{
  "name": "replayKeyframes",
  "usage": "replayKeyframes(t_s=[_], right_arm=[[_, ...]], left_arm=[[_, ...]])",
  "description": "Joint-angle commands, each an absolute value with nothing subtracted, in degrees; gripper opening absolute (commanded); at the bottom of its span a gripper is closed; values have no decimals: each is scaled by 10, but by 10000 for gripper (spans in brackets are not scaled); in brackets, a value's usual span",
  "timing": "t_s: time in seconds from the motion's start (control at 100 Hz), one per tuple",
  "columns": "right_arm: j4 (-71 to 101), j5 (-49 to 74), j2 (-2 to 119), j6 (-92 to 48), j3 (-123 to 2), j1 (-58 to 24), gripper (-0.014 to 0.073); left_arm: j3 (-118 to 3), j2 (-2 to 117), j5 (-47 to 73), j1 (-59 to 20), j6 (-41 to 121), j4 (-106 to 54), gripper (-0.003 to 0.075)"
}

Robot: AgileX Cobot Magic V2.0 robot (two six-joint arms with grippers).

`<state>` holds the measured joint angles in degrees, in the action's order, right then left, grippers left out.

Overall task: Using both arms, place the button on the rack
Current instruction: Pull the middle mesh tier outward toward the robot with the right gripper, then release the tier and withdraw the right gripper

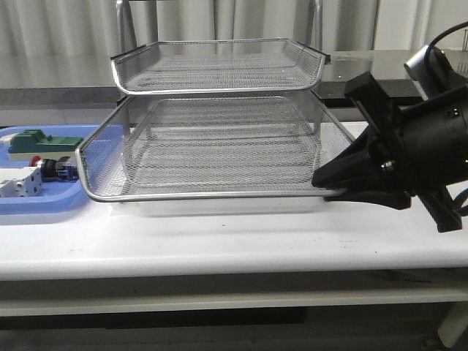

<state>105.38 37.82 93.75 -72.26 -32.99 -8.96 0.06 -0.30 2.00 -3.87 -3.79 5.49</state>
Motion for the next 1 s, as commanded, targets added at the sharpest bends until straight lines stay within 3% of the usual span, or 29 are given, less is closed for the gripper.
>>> replayKeyframes(t_s=[0.0, 0.09, 0.16, 0.59, 0.99], right_arm=[[1078, 367, 921, -741, -330, -90, 344], [1078, 371, 920, -751, -330, -90, 468], [1078, 372, 915, -757, -330, -90, 501], [1002, 314, 800, -759, -330, -90, 500], [778, 212, 628, -610, -330, -90, 500]], left_arm=[[27, -23, -27, -38, -43, 50, 4], [27, -23, -27, -38, -43, 50, 4], [27, -23, -27, -38, -43, 50, 4], [27, -23, -27, -38, -43, 50, 4], [27, -23, -27, -38, -43, 50, 4]])
